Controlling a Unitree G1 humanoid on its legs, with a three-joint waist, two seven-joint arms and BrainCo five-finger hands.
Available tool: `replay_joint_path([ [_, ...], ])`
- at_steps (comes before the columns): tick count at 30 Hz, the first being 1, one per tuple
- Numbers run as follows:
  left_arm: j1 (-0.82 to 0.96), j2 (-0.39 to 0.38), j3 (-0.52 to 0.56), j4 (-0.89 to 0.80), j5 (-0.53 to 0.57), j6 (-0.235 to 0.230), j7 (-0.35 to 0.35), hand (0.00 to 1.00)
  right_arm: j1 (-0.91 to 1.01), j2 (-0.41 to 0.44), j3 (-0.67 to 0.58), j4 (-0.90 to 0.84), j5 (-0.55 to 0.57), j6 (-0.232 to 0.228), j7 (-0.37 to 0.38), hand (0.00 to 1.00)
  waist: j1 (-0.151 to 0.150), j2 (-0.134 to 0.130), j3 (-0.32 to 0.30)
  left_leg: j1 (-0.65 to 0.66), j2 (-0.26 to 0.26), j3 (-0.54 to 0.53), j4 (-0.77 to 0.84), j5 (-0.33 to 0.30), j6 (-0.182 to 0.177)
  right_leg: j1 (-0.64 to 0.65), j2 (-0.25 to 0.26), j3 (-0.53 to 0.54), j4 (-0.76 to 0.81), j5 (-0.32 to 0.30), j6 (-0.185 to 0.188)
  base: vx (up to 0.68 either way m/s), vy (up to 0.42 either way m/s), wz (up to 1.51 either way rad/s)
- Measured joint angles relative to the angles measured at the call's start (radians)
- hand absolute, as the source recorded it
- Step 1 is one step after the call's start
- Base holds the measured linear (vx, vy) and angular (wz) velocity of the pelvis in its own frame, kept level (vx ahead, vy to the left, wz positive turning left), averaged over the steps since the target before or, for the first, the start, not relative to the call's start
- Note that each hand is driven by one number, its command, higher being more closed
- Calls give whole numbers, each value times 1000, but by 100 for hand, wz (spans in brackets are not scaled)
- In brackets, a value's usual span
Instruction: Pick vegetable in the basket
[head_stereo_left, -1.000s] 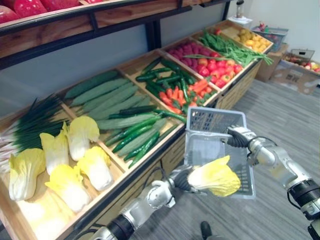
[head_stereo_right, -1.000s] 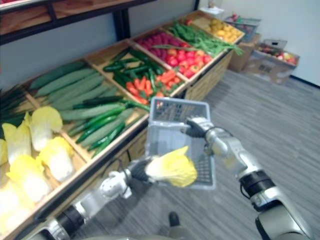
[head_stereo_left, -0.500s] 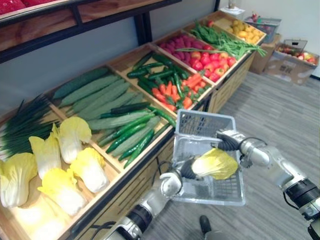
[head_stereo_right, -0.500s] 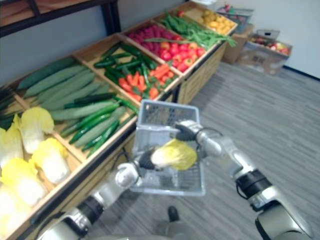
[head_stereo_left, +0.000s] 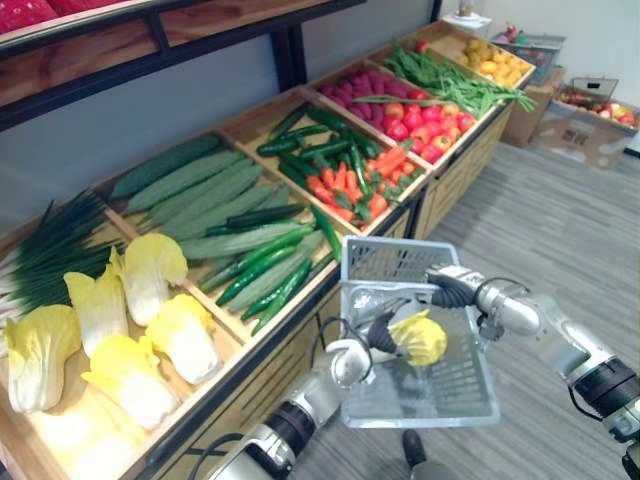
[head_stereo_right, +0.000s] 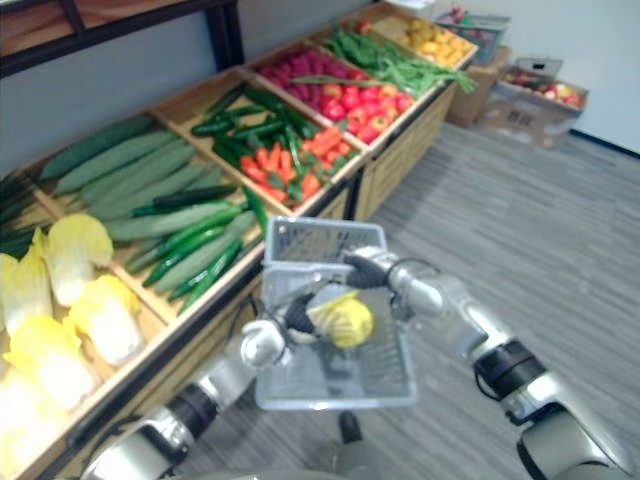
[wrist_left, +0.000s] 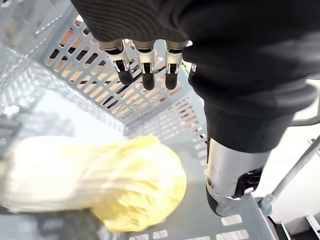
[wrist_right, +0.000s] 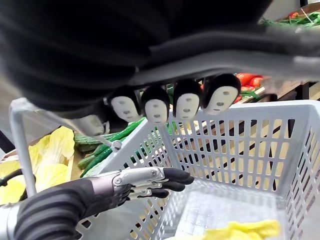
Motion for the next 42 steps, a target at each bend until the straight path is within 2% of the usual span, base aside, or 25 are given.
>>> replay_joint_path([
  [5, 1, 0, -49, -112, -21, -10, -20, 0, 8, -14, -12, -27, 0, -5, 1, 100, 1, -1, 0, 0, 1, 0, -1, 0, 0, 1, 0, -2, 0, 0, 0, -38, 15, 1],
  [8, 13, 2, -86, -210, -69, -20, -43, 0, 52, -16, -74, -44, -6, -15, 1, 100, 2, 0, 0, 1, 2, -1, 2, 0, 0, 4, 2, -8, 5, 0, 0, -39, 17, 2],
  [11, 47, 8, -122, -325, -156, -32, -78, 0, 105, -23, -150, -44, -12, -28, -1, 100, 3, 0, 0, 4, 3, 0, 2, -2, -3, 14, 2, -11, 5, -1, 1, -60, 18, 3],
  [15, 89, 37, -159, -521, -289, -55, -106, 0, 204, -21, -264, -2, -79, -25, -26, 100, 14, 0, 0, 5, 4, -2, -1, -5, -6, 17, 1, -16, 9, -1, 1, -59, 18, 4],
  [16, 90, 45, -166, -548, -311, -62, -107, 0, 217, -19, -278, 15, -90, -21, -32, 100, 17, 0, 0, 5, 4, -3, -2, -4, -6, 17, 1, -17, 10, -1, 1, -71, 16, 4],
  [18, 108, 72, -169, -634, -399, -88, -120, 0, 252, 5, -333, 98, -119, 16, -42, 100, 28, 2, -2, 5, 4, -7, -4, -4, -6, 18, -1, -24, 15, -2, 1, -64, 15, 8],
  [21, 146, 108, -175, -698, -481, -93, -139, 0, 295, 30, -424, 178, -140, 53, -49, 100, 28, 4, -3, 5, 7, -31, -4, -4, -6, 35, -7, -48, 17, -6, 1, -43, 15, 20],
  [25, 216, 183, -177, -807, -630, -94, -154, 0, 349, 104, -596, 282, -157, 94, -115, 100, 37, 7, -11, 1, 7, -67, -5, 0, -1, 53, -20, -87, 23, -14, 0, -40, 23, 24],
  [29, 260, 202, -165, -880, -680, -96, -154, 0, 407, 165, -705, 368, -155, 99, -165, 100, 55, 3, -50, -34, 8, -125, -5, 7, 2, 58, -36, -140, 25, -29, 4, -12, 19, 44],
  [30, 277, 214, -144, -904, -681, -105, -152, 0, 417, 189, -735, 405, -155, 108, -183, 100, 57, 16, -62, -38, 7, -151, -5, 11, 6, 73, -44, -165, 25, -29, 2, 2, 18, 66],
  [31, 302, 221, -114, -925, -682, -110, -152, 0, 435, 216, -767, 446, -154, 115, -198, 100, 63, 8, -70, -53, 6, -183, -5, 13, 9, 79, -52, -192, 25, -32, 2, 2, 19, 69],
  [34, 344, 238, -37, -960, -712, -114, -148, 0, 457, 272, -848, 540, -145, 123, -205, 100, 71, 9, -74, -83, 1, -255, -5, 22, 20, 103, -71, -259, 24, -41, 3, -9, 11, 75],
  [37, 401, 278, 84, -994, -718, -117, -138, 0, 475, 336, -931, 674, -105, 135, -239, 100, 92, 6, -81, -135, -2, -339, -5, 32, 32, 118, -88, -337, 17, -63, 5, -10, -7, 78],
  [39, 460, 286, 211, -996, -704, -117, -120, 0, 501, 399, -989, 753, -66, 144, -259, 100, 108, 1, -84, -167, -4, -403, -5, 45, 34, 142, -91, -392, -3, -63, 4, 23, -12, 78],
  [41, 491, 276, 291, -994, -671, -117, -98, 0, 517, 434, -1028, 802, -43, 153, -278, 100, 112, -5, -87, -189, -9, -449, -5, 54, 42, 158, -96, -434, -14, -63, 4, 26, 0, 71],
  [42, 515, 259, 366, -986, -646, -117, -83, 0, 516, 444, -1075, 824, -35, 154, -308, 100, 112, -10, -91, -208, -17, -481, -5, 59, 49, 162, -102, -461, -20, -61, 6, 53, 22, 83],
])
